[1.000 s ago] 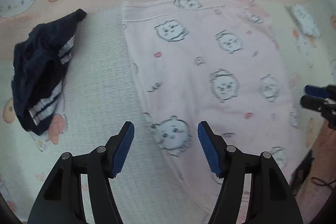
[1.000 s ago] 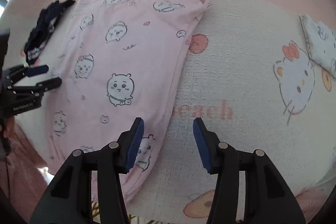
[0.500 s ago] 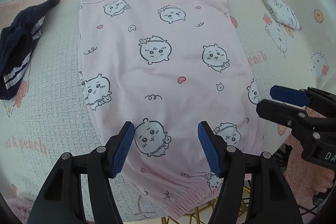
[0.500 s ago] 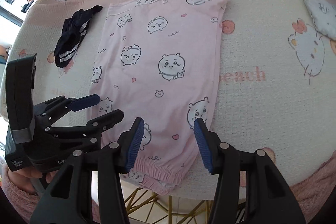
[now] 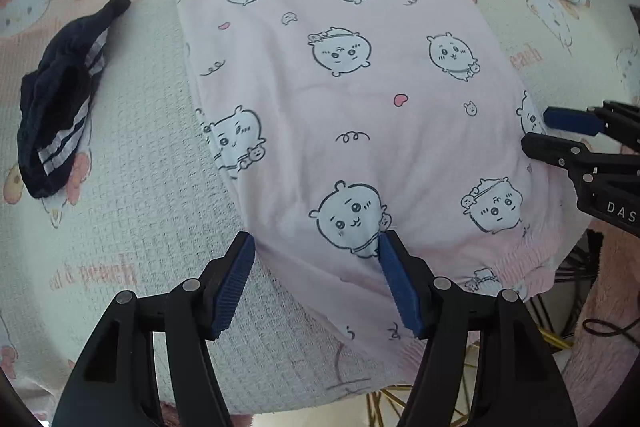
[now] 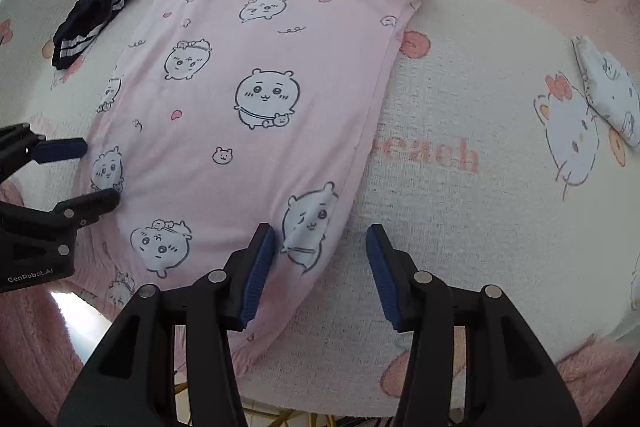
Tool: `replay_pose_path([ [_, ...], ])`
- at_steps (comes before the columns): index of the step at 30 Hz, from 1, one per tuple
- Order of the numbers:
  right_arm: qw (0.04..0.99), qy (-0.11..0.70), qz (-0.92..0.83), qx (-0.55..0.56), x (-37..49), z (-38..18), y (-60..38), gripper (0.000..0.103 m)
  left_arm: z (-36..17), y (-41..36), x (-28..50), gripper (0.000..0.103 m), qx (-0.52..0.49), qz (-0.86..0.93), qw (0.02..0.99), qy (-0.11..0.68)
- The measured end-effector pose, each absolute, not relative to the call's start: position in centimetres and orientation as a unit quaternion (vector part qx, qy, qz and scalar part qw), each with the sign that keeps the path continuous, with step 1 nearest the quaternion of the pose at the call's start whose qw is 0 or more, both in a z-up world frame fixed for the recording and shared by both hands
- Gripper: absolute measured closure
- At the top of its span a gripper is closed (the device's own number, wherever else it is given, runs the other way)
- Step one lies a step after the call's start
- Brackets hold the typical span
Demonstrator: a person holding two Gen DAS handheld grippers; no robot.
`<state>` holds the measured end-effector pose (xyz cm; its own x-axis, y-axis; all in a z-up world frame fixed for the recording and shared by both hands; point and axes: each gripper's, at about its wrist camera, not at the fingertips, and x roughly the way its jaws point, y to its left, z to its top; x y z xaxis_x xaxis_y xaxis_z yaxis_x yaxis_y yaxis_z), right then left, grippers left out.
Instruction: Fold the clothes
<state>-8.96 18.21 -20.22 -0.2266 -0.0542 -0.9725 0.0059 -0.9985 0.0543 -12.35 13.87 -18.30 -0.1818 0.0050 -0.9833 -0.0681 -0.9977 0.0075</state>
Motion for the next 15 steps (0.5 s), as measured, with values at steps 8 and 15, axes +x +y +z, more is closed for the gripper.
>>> replay_pose_path([
  [8,-0.01,0.048,-0.829,0.557,-11.5,-16.0,15.4,0.059,-18.4,16.0,-14.0,0.037,-0.621,0.782,0.038,0.04],
  [15,-0.004,0.021,-0.788,0.615,-9.6,-19.5,18.0,0.059,-17.6,11.2,-11.5,0.034,-0.649,0.761,-0.001,-0.021],
])
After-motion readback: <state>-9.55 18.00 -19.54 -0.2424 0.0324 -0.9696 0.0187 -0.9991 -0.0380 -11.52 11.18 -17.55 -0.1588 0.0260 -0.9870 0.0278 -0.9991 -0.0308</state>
